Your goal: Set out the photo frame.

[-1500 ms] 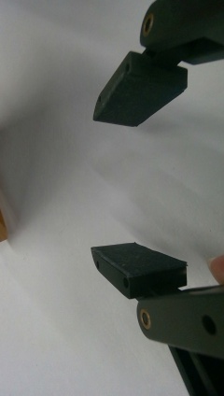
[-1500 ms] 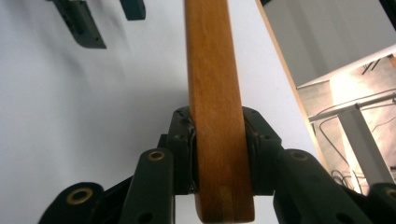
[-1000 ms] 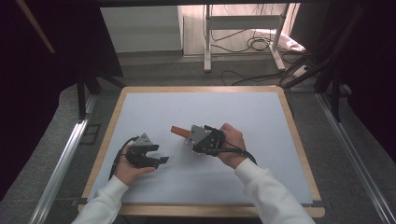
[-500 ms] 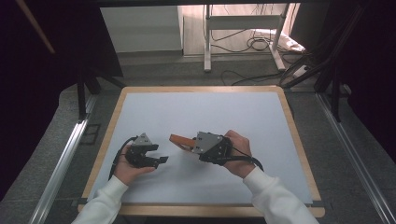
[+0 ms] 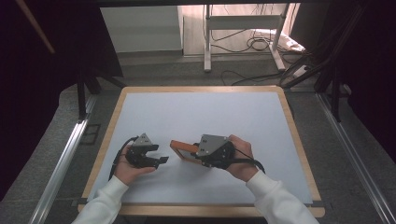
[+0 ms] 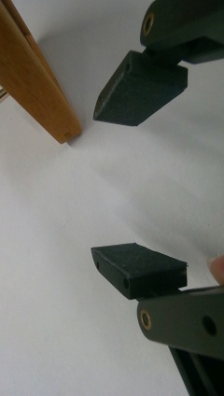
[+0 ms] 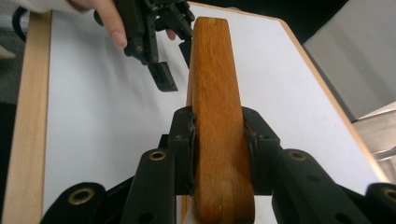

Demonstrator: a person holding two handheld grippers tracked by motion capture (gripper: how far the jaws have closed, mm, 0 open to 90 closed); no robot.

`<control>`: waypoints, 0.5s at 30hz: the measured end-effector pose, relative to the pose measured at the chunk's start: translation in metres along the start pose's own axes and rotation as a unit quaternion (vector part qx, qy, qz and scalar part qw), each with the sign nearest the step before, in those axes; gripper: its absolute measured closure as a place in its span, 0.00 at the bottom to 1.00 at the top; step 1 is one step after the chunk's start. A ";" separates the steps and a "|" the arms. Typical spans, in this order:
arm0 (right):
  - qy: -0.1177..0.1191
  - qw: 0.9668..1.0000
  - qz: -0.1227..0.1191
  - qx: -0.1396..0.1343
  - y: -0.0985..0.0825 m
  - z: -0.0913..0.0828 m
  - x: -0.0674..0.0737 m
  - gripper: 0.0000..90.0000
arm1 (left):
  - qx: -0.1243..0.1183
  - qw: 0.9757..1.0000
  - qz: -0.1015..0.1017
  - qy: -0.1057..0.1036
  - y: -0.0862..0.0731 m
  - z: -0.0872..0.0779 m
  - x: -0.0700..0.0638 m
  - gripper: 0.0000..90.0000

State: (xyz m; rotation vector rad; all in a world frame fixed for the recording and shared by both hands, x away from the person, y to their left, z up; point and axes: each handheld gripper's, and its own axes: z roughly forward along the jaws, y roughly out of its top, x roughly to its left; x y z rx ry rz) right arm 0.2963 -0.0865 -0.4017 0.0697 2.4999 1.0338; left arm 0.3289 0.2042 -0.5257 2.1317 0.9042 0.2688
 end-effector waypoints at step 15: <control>-0.029 0.999 0.041 0.013 -0.013 0.010 -0.041 0.69 | -0.003 1.000 0.000 -0.001 0.000 0.000 -0.001 0.33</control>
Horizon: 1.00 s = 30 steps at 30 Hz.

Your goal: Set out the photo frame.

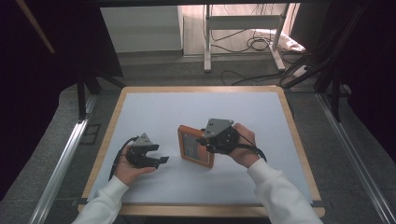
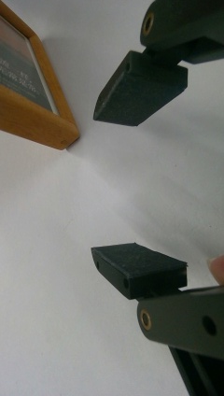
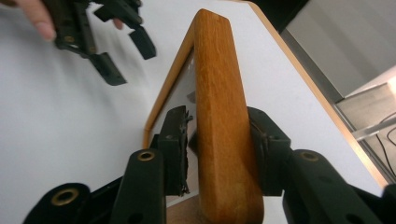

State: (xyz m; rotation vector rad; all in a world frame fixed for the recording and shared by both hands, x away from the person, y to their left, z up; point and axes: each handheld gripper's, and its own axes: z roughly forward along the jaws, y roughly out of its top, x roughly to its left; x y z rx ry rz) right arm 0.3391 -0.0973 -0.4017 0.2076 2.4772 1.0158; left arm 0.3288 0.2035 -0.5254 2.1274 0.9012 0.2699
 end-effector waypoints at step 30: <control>-0.064 0.992 0.110 -0.017 -0.015 0.005 -0.028 0.34 | -0.005 1.000 0.001 0.001 0.000 -0.003 0.000 0.33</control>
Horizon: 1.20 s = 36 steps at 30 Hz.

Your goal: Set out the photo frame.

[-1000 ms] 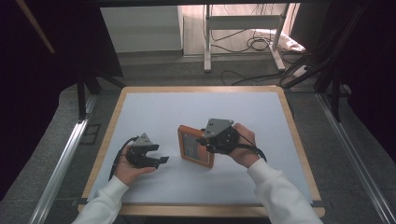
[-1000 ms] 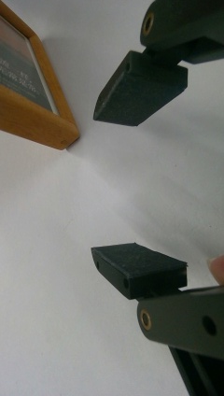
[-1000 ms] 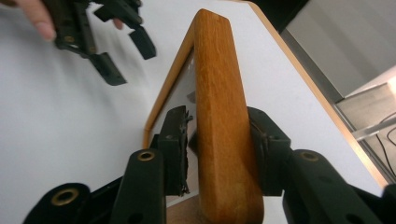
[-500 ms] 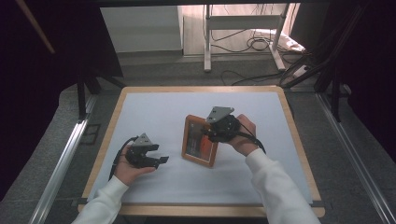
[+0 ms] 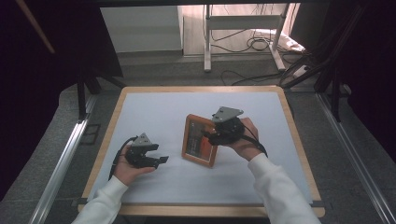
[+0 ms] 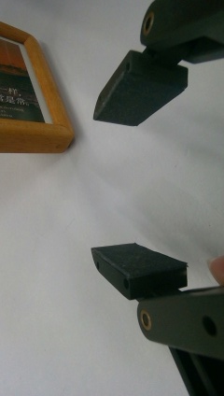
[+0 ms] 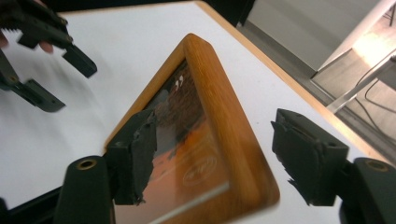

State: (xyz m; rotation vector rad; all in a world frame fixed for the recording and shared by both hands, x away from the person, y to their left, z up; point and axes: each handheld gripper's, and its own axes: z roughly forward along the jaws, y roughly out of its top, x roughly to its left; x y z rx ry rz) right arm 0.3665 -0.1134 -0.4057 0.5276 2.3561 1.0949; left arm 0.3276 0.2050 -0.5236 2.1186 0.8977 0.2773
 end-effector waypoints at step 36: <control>0.067 0.993 0.088 0.027 -0.102 -0.007 0.066 1.00 | 0.000 1.000 0.002 0.000 0.000 0.002 -0.003 0.33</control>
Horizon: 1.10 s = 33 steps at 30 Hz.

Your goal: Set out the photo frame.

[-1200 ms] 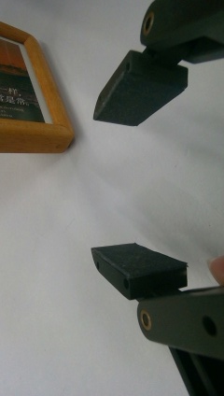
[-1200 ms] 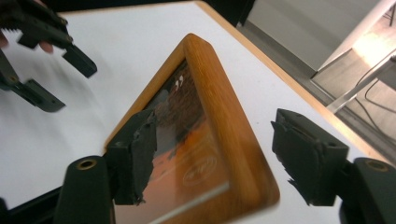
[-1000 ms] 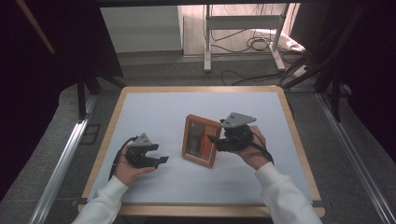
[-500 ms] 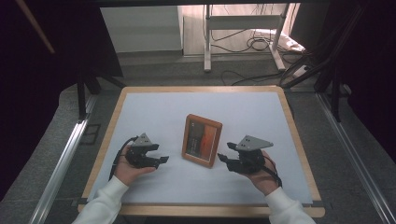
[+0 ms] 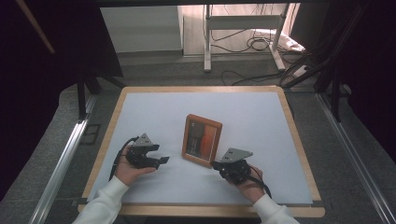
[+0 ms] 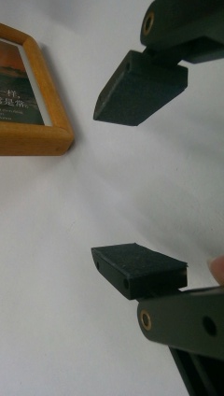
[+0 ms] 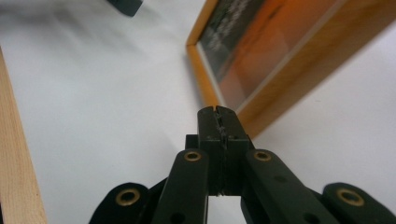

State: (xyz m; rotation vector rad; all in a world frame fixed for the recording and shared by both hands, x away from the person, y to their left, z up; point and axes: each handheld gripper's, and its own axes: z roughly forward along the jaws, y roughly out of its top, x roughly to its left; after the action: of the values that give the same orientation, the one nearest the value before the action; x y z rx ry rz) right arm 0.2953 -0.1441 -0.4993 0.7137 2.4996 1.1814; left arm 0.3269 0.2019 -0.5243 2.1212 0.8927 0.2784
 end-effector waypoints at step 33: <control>-0.011 0.999 -0.005 0.045 -0.003 0.038 -0.005 1.00 | -0.004 1.000 0.000 -0.001 0.000 -0.002 0.000 0.33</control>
State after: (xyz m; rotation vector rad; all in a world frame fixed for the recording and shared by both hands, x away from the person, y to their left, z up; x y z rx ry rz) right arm 0.3157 -0.1241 -0.5252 0.7331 2.5476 1.0586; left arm 0.3257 0.2030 -0.5225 2.1144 0.8878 0.2794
